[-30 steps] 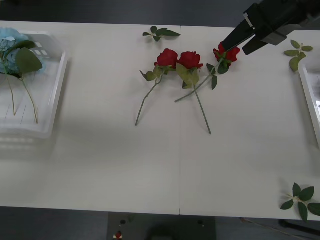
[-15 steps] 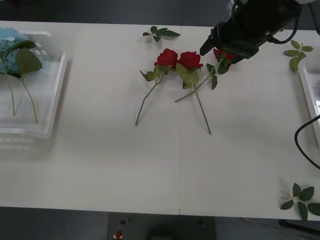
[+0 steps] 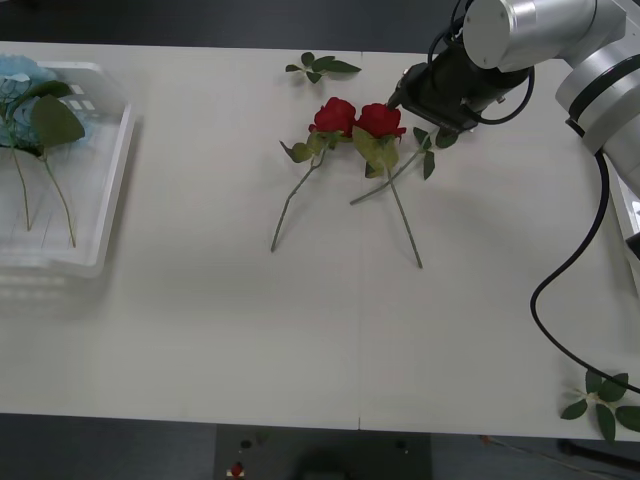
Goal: Put the red flowers into the right box and the blue flowers into the left box
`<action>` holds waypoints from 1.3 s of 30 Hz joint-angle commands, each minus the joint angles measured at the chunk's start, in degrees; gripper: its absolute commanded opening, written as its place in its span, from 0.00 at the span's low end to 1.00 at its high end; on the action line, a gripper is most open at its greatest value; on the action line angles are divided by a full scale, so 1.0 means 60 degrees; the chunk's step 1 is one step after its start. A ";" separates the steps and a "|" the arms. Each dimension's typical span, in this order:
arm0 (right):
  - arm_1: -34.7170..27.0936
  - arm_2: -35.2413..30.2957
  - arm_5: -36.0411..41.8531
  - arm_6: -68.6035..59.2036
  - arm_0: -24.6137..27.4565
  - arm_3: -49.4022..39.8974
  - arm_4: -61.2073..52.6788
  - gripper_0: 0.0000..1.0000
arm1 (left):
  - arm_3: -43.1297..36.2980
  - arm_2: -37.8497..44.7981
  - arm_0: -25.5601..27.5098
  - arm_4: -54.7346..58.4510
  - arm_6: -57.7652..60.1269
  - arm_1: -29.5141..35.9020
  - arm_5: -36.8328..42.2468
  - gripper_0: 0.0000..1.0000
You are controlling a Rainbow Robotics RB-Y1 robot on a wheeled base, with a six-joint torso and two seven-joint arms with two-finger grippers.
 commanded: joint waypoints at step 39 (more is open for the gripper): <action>0.1682 0.0180 -0.2550 -0.3163 0.1369 0.0982 0.4148 1.00 | 0.1323 -0.3591 -0.1990 -0.6552 0.3797 -0.2349 -0.2594 0.00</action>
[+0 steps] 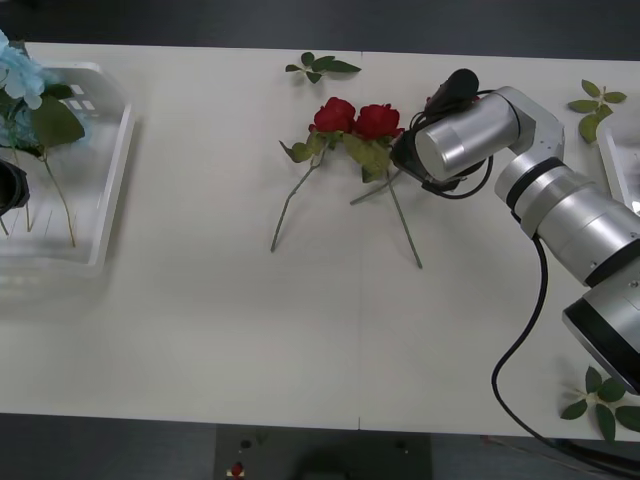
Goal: Put the red flowers into the right box and the blue flowers into the left box
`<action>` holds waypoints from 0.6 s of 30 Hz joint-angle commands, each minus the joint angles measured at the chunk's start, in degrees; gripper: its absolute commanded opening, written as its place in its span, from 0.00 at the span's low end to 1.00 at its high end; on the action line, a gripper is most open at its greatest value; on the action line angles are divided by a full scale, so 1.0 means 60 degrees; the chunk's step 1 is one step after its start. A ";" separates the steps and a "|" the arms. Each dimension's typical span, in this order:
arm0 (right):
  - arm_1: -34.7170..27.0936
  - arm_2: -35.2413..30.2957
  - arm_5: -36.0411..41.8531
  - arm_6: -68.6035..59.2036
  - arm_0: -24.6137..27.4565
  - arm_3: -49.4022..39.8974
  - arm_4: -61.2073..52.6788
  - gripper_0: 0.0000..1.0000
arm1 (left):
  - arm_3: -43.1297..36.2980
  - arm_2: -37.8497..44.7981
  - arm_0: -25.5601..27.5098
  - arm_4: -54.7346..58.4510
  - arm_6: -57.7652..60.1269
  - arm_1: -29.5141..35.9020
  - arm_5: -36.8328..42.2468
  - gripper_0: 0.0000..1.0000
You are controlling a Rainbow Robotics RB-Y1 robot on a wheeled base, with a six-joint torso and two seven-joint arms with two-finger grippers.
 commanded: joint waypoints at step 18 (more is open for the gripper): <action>0.0267 0.0317 -0.0129 -0.0371 -0.0201 0.0581 0.1137 1.00 | 0.0546 0.0130 -0.0141 -0.0244 0.0132 -0.0006 -0.0543 1.00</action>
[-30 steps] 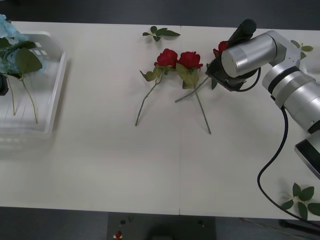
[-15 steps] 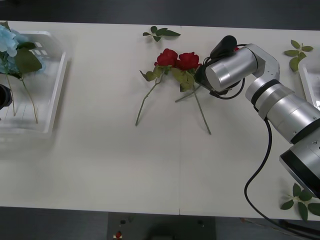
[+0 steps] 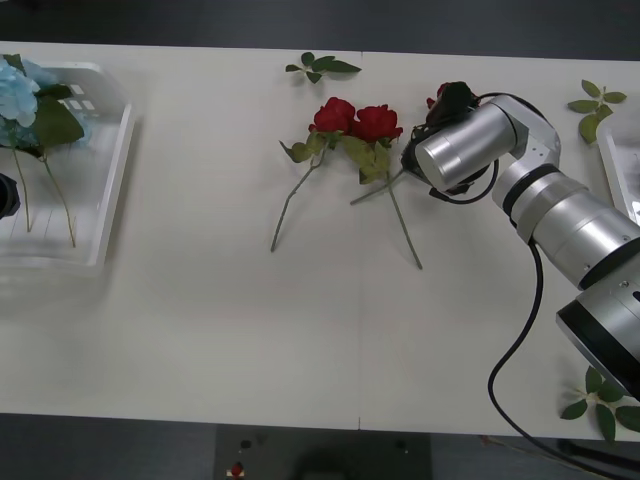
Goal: Put the red flowers into the right box and the blue flowers into the left box
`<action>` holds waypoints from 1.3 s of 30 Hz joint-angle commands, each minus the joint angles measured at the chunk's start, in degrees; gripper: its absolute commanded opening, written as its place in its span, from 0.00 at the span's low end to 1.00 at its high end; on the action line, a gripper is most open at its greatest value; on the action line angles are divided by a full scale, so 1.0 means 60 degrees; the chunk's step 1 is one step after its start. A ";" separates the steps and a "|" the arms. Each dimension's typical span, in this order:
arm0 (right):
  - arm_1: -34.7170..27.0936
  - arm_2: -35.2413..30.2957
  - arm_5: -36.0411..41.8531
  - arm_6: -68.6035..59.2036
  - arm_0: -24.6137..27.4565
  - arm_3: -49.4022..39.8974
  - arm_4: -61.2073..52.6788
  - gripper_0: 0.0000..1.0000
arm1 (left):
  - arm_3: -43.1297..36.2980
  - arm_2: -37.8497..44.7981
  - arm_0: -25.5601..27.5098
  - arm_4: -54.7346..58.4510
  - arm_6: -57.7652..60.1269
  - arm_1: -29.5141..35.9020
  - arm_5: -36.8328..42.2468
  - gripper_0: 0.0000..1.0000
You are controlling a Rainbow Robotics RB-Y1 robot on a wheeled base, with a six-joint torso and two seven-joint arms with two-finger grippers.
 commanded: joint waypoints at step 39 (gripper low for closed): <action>-0.0970 0.0815 -0.0236 0.1669 -0.0201 -0.0736 -0.1237 0.00 | -0.3055 0.6569 -0.0141 0.4604 -0.5068 0.0394 0.7334 1.00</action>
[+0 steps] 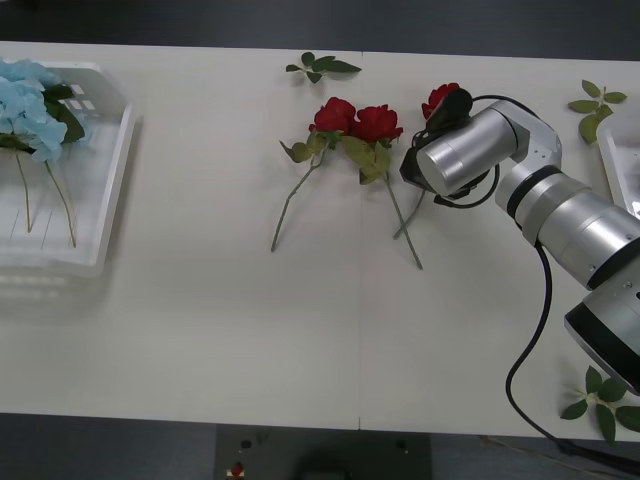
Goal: Put the red flowers into the right box and the blue flowers into the left box
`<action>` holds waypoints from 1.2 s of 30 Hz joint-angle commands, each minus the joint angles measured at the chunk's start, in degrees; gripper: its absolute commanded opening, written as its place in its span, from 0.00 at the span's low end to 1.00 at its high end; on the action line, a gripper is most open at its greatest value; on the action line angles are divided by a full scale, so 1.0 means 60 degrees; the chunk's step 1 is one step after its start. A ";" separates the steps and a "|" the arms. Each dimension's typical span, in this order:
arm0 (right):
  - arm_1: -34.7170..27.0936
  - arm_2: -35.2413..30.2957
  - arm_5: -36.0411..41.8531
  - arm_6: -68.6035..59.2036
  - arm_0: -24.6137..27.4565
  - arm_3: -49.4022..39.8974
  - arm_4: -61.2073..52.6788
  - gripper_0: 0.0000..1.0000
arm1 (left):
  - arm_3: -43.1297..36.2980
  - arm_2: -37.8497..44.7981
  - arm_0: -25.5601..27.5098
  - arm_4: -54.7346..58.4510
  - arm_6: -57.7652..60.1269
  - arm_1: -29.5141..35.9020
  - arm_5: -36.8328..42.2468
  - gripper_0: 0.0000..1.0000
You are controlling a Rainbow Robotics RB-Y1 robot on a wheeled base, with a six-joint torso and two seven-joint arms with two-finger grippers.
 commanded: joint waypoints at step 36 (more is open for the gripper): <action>-0.6522 -0.3113 0.4609 0.6477 -0.0303 -0.3683 -0.6699 0.00 | -0.0023 -0.7570 -0.2587 0.4730 -0.2436 -0.0004 -0.6208 1.00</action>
